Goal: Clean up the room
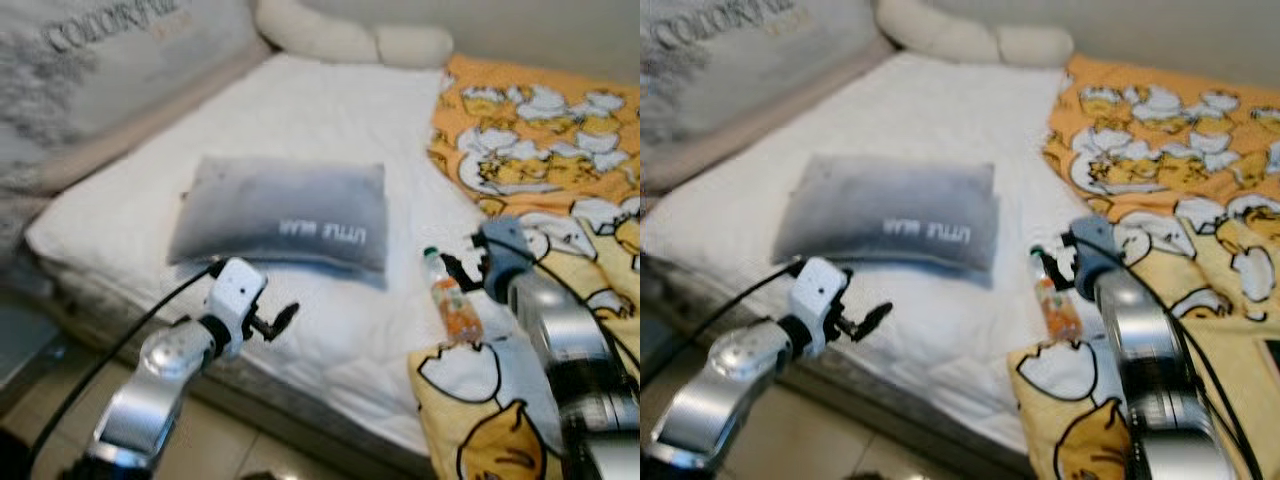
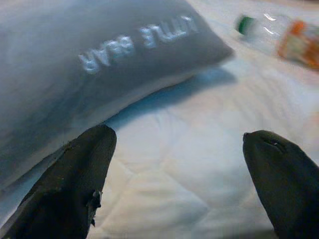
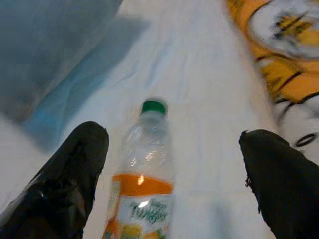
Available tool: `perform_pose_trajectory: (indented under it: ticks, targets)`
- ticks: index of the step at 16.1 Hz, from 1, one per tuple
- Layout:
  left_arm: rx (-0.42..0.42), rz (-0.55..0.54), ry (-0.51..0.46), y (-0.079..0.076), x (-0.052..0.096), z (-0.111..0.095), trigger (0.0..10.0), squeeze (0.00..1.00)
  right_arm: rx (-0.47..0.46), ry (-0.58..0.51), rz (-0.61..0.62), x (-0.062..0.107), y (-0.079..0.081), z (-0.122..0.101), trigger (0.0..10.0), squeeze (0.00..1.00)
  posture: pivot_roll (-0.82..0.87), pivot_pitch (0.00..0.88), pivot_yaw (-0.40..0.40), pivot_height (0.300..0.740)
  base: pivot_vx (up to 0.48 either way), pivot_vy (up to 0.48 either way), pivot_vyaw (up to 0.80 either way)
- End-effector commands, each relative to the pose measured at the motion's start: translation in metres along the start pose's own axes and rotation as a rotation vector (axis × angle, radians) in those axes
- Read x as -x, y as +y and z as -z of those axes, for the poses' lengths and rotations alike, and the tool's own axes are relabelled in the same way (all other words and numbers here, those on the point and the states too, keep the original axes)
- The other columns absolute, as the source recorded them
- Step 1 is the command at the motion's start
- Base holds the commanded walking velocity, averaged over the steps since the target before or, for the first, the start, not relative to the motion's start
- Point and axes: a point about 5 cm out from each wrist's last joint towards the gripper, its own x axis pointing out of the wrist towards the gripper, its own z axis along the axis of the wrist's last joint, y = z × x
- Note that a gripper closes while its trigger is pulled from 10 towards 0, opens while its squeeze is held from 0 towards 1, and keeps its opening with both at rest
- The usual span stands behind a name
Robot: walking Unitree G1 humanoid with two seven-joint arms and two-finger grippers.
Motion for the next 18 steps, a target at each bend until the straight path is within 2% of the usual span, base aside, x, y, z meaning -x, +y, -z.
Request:
perform_pose_trajectory:
  ticks: [1, 3, 5, 8, 9, 13, 18]
  targets:
    - [-0.023, 0.048, 0.019, 0.000, -0.001, 0.001, 10.0, 0.00, 0.020, 0.064, -0.019, -0.003, 0.000, 0.007, 10.0, 0.00, -0.09, 0.000, 0.057, 0.740, 0.000, 0.000, 0.00]
    - [-0.052, 0.111, 0.040, 0.005, 0.001, -0.002, 10.0, 0.00, -0.016, 0.140, -0.067, -0.011, 0.005, 0.010, 10.0, 0.00, -0.07, 0.000, 0.063, 0.740, 0.000, 0.000, 0.00]
    - [-0.039, 0.158, 0.052, 0.007, 0.002, -0.006, 10.0, 0.00, -0.016, 0.187, -0.072, -0.016, 0.011, 0.013, 10.0, 0.00, -0.05, 0.000, 0.078, 0.740, 0.000, 0.000, 0.00]
    - [-0.072, 0.222, 0.071, 0.004, 0.006, -0.009, 10.0, 0.00, -0.016, 0.218, -0.063, -0.020, 0.019, 0.018, 10.0, 0.00, -0.01, 0.000, 0.068, 0.740, 0.000, 0.000, 0.00]
    - [-0.080, 0.232, 0.081, 0.004, 0.012, -0.009, 10.0, 0.00, 0.007, 0.235, -0.019, -0.021, 0.021, 0.022, 10.0, 0.00, 0.05, 0.000, 0.062, 0.740, 0.000, 0.000, 0.00]
    - [-0.073, 0.241, 0.116, 0.001, 0.026, -0.006, 10.0, 0.00, 0.012, 0.241, 0.080, -0.021, 0.017, 0.027, 10.0, 0.00, 0.08, 0.000, 0.056, 0.740, 0.000, 0.000, 0.00]
    - [-0.054, 0.266, 0.146, -0.007, 0.038, -0.004, 10.0, 0.00, -0.003, 0.280, 0.202, -0.017, 0.004, 0.040, 10.0, 0.00, 0.11, 0.061, 0.053, 0.740, 0.000, 0.000, 0.00]
